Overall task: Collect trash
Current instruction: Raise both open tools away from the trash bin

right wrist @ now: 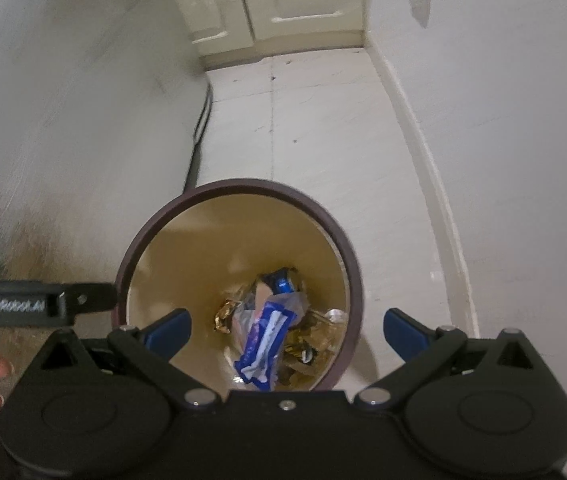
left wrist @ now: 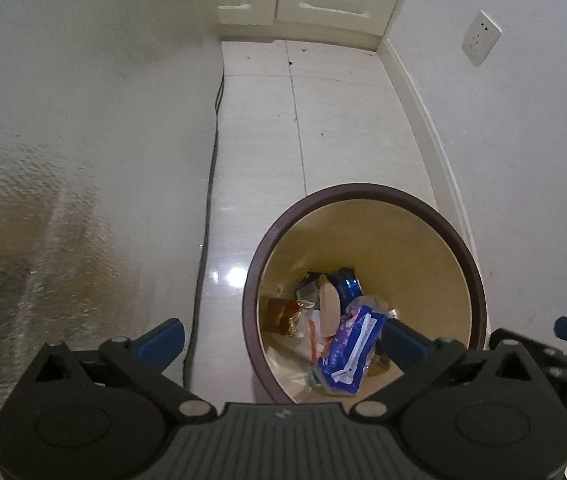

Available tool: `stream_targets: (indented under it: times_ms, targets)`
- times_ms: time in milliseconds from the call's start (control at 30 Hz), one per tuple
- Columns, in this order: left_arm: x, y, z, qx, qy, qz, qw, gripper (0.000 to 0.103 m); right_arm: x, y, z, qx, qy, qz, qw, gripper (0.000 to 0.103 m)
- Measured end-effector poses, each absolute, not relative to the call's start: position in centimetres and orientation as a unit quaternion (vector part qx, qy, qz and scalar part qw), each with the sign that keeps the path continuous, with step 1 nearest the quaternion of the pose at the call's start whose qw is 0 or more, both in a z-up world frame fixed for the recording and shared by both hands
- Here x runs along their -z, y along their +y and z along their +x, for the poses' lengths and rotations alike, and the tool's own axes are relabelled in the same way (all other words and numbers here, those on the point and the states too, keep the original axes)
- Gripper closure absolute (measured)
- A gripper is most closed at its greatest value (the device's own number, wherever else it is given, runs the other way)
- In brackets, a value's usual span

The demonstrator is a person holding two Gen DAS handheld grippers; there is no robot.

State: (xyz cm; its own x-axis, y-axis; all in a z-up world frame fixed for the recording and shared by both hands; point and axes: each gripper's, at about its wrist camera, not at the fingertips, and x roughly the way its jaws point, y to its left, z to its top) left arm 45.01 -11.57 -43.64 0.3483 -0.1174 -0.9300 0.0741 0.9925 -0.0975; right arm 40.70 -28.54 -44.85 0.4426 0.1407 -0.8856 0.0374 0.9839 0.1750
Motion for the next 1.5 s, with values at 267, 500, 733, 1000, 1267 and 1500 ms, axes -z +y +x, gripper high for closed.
stream_targets:
  times_ms: [267,500,733,1000,1267,1500]
  targets:
    - [40.4,-11.5,42.7,0.056,0.557,-0.008,0.829,0.0,42.0,-30.1,39.1,0.015,0.518,0.093,0.85,0.0]
    - [35.7,-11.7,39.9,0.059,0.531,0.008,0.845,0.0,37.7,-30.5,36.9,0.009,0.508,0.086,0.857,0.0]
    - [30.4,-12.0,36.6,0.07,0.498,0.004,0.864,0.0,32.2,-30.8,33.6,0.01,0.476,0.099,0.874,0.0]
    - [24.9,-12.4,32.2,0.083,0.465,0.009,0.881,0.0,26.3,-31.4,29.1,0.015,0.437,0.107,0.893,0.0]
    - [19.7,-12.5,28.3,0.096,0.433,0.005,0.896,0.0,21.3,-31.3,25.0,0.023,0.4,0.098,0.911,0.0]
    - [15.1,-11.9,25.0,0.088,0.4,0.007,0.912,0.0,16.2,-30.8,21.7,0.024,0.364,0.095,0.926,0.0]
